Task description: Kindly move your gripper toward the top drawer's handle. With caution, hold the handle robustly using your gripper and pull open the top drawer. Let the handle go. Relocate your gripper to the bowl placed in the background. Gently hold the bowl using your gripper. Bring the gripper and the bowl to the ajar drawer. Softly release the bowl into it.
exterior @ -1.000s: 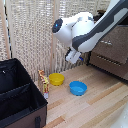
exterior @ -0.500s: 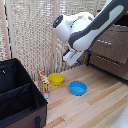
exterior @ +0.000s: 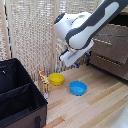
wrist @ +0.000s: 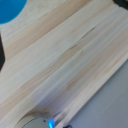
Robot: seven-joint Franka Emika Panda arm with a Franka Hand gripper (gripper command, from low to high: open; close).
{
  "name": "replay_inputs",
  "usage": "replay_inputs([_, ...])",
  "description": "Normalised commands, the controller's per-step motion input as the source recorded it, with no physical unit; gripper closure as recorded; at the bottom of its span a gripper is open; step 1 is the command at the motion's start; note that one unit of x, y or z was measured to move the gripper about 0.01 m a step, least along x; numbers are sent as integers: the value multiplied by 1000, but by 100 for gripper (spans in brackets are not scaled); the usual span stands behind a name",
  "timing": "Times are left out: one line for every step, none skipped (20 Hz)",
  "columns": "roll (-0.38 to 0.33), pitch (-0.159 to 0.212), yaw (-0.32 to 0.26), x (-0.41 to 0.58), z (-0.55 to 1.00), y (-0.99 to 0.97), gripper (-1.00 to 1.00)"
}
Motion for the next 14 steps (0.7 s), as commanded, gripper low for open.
replay_inputs([131,0,-255,380,57,3,-100])
replay_inputs([111,0,-249,431,37,0,-100])
replay_inputs([101,0,-244,463,23,0,-100])
replay_inputs([93,0,-240,494,3,0,-100])
replay_inputs([100,0,-232,529,0,0,-100])
replay_inputs([106,0,-225,554,0,0,-100])
replay_inputs([107,0,-220,577,0,0,-100])
replay_inputs([109,0,-216,586,0,0,-100])
replay_inputs([120,0,-208,611,0,0,-100])
replay_inputs([135,0,-192,651,-11,0,-100])
replay_inputs([157,0,-179,694,-57,0,-100])
replay_inputs([173,4,-156,754,-80,0,-100])
replay_inputs([182,8,-116,851,-71,31,-100])
replay_inputs([185,13,-76,940,-34,100,-100])
